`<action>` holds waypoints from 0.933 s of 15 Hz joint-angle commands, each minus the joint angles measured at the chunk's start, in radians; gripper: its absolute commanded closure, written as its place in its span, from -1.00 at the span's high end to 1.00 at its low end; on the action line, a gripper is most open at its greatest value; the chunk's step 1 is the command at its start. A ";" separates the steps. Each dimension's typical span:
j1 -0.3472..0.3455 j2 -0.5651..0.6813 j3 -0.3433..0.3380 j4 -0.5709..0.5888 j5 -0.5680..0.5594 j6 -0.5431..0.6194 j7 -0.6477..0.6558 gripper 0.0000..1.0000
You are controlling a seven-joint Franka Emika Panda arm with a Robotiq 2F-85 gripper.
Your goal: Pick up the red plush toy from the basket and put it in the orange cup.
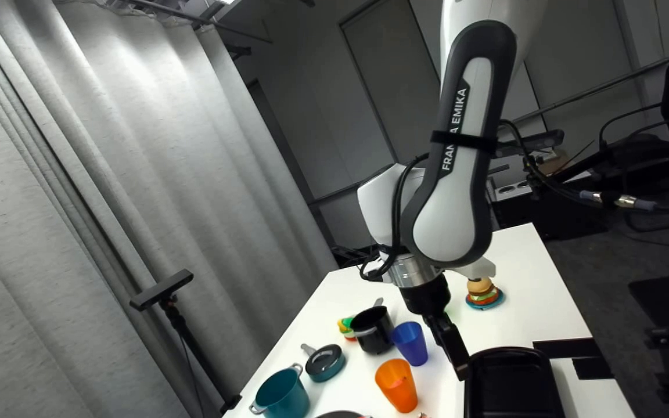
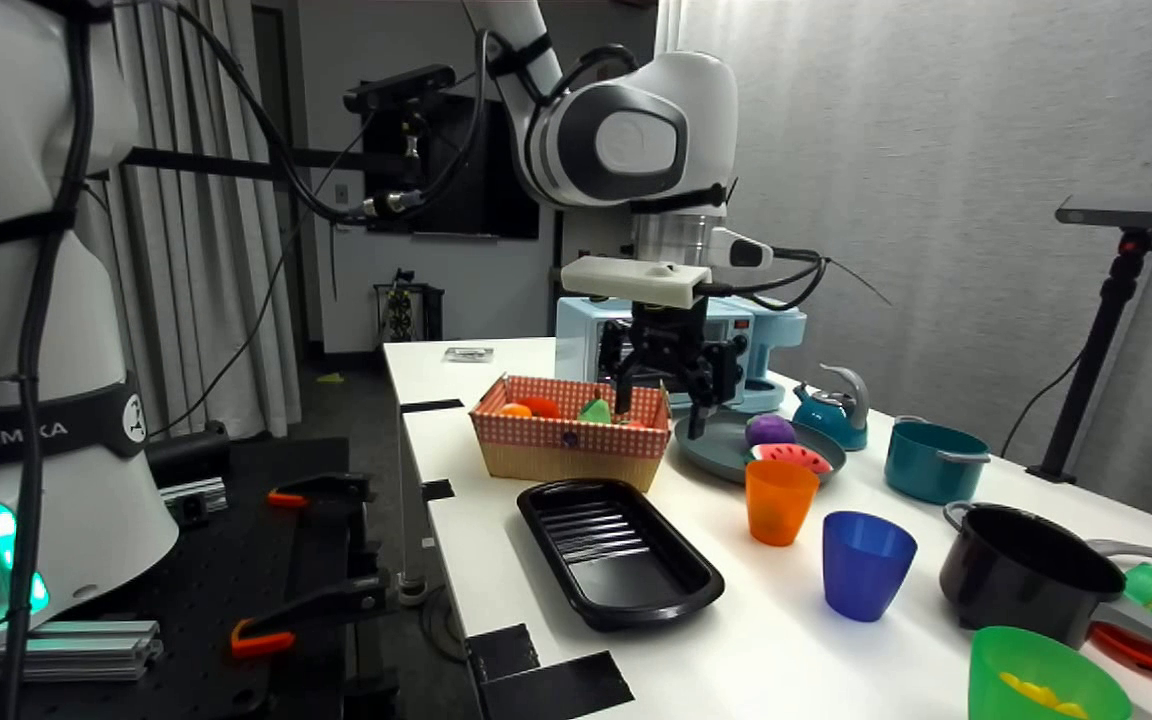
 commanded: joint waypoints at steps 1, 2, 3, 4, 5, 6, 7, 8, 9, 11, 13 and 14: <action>0.022 -0.075 -0.016 -0.076 -0.010 0.023 0.019 1.00; 0.023 -0.083 -0.015 -0.084 -0.009 0.021 0.014 1.00; 0.018 -0.030 -0.015 -0.032 0.004 0.001 -0.003 1.00; 0.019 -0.033 -0.015 -0.036 0.004 0.001 -0.003 1.00; 0.019 -0.032 -0.015 -0.035 0.004 0.001 -0.003 1.00; 0.019 -0.029 -0.015 -0.034 0.003 0.001 -0.003 1.00; 0.019 -0.027 -0.015 -0.034 0.003 0.001 -0.003 1.00; 0.019 -0.027 -0.015 -0.034 0.003 0.001 -0.003 1.00; 0.018 -0.027 -0.015 -0.033 0.003 0.001 -0.003 1.00; 0.018 -0.027 -0.015 -0.033 0.003 0.001 -0.003 1.00; 0.018 -0.026 -0.015 -0.033 0.003 0.001 -0.003 1.00; 0.018 -0.026 -0.015 -0.033 0.003 0.001 -0.003 1.00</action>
